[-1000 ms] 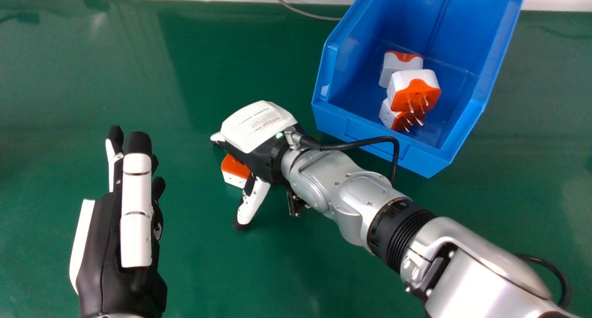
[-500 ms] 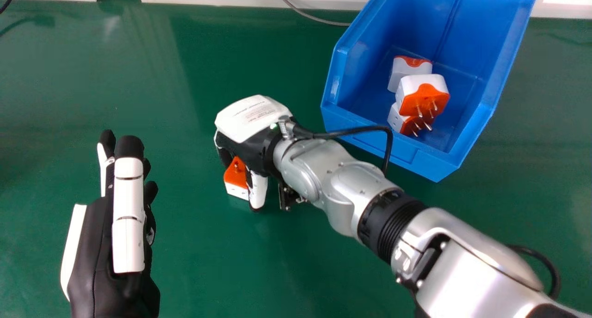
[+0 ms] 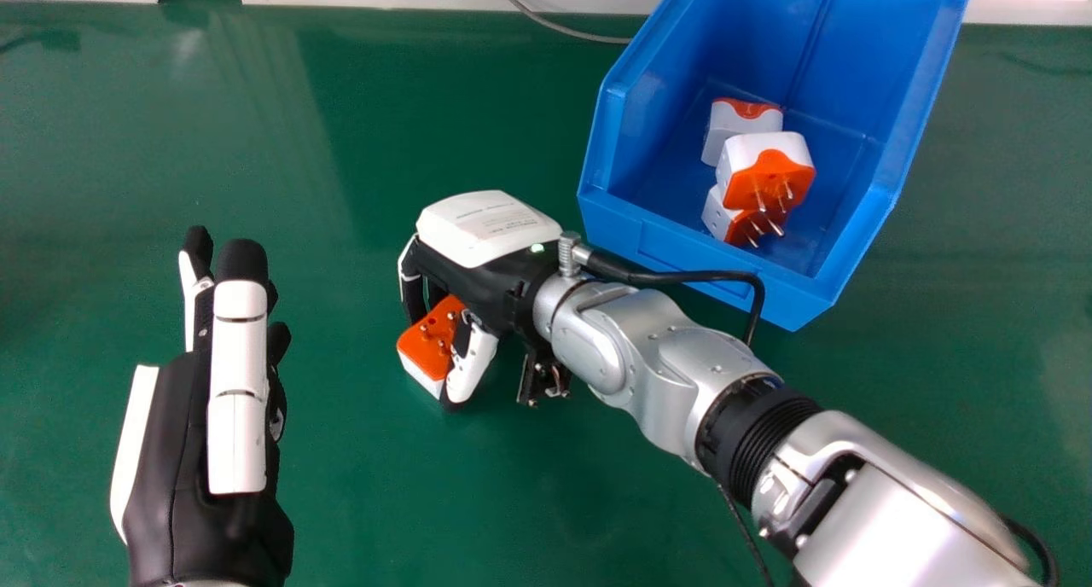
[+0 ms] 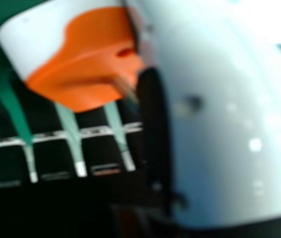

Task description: Pick all objects and put in blue box

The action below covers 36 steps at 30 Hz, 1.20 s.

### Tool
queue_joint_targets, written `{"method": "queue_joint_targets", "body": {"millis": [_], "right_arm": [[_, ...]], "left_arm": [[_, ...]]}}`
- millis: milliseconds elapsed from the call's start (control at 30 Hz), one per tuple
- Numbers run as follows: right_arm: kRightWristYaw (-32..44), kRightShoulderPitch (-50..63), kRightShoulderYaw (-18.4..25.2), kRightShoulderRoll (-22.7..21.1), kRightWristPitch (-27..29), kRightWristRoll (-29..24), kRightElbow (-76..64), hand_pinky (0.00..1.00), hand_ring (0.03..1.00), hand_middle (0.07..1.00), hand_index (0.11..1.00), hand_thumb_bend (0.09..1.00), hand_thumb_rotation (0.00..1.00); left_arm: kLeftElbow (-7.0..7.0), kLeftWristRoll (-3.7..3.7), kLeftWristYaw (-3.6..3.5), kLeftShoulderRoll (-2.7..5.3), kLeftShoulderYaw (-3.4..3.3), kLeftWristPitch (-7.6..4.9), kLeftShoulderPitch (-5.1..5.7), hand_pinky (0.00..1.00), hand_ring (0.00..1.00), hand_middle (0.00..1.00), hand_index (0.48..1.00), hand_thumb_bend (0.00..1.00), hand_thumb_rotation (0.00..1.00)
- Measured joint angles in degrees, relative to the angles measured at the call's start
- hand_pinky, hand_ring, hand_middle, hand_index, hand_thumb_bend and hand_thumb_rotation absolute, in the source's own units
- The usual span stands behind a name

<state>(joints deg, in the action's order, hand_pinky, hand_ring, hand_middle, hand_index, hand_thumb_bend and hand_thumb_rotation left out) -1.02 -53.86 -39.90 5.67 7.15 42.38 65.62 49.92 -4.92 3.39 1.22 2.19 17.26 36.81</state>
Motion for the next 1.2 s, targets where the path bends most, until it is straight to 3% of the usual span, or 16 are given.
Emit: {"method": "queue_joint_targets", "body": {"millis": [200, 300, 400, 567, 767, 1000, 1133, 1200], "right_arm": [[0.0, 0.2, 0.9, 0.3, -0.4, -0.3, 0.0, 0.35, 0.427, 0.513, 0.485, 0.515, 0.00], [-0.2, 0.4, 1.3, 0.4, -0.4, -0.9, 0.0, 0.34, 0.418, 0.503, 0.495, 0.515, 0.00], [-0.2, 0.6, 2.1, 0.6, -1.3, -1.4, 0.0, 0.32, 0.411, 0.496, 0.521, 0.512, 0.00], [-0.4, 1.9, 2.1, 0.2, -3.2, -1.3, -3.5, 0.34, 0.419, 0.505, 0.516, 0.511, 0.00], [0.6, 5.4, 2.1, -2.6, -6.4, -1.1, -14.2, 0.33, 0.409, 0.510, 0.523, 0.509, 0.00], [3.4, 13.7, 2.8, -7.5, -10.7, -0.8, -34.9, 0.23, 0.380, 0.481, 0.547, 0.504, 0.00], [5.0, 17.4, 4.2, -9.8, -11.8, -0.8, -43.7, 0.16, 0.395, 0.511, 0.493, 0.510, 0.00], [6.0, 18.9, 5.1, -11.0, -12.0, -1.2, -47.4, 0.17, 0.384, 0.507, 0.504, 0.508, 0.00]], "left_arm": [[-1.45, -0.40, -0.70, -0.06, -1.41, 0.02, -1.38, 1.00, 1.00, 0.99, 1.000, 0.66, 0.97], [-2.65, -0.77, -0.88, -0.11, -2.33, 0.10, -2.69, 1.00, 1.00, 0.99, 1.000, 0.66, 0.97], [-4.31, -1.00, -0.97, -0.29, -3.66, 0.24, -4.51, 1.00, 1.00, 0.99, 1.000, 0.64, 0.98], [-7.41, -2.23, -1.20, -0.53, -5.96, 0.48, -8.03, 1.00, 1.00, 1.00, 1.000, 0.59, 0.99], [-12.21, -3.54, -1.90, -1.05, -9.01, 1.03, -12.52, 1.00, 1.00, 1.00, 1.000, 0.57, 1.00], [-18.85, -4.22, -2.36, -2.92, -12.41, 1.03, -18.21, 1.00, 1.00, 0.99, 1.000, 0.55, 1.00], [-22.65, -4.30, -3.30, -4.34, -14.07, 0.92, -21.13, 1.00, 1.00, 1.00, 1.000, 0.55, 1.00], [-24.15, -4.51, -3.54, -4.54, -14.77, 0.88, -22.29, 1.00, 1.00, 1.00, 1.000, 0.55, 1.00]]}}
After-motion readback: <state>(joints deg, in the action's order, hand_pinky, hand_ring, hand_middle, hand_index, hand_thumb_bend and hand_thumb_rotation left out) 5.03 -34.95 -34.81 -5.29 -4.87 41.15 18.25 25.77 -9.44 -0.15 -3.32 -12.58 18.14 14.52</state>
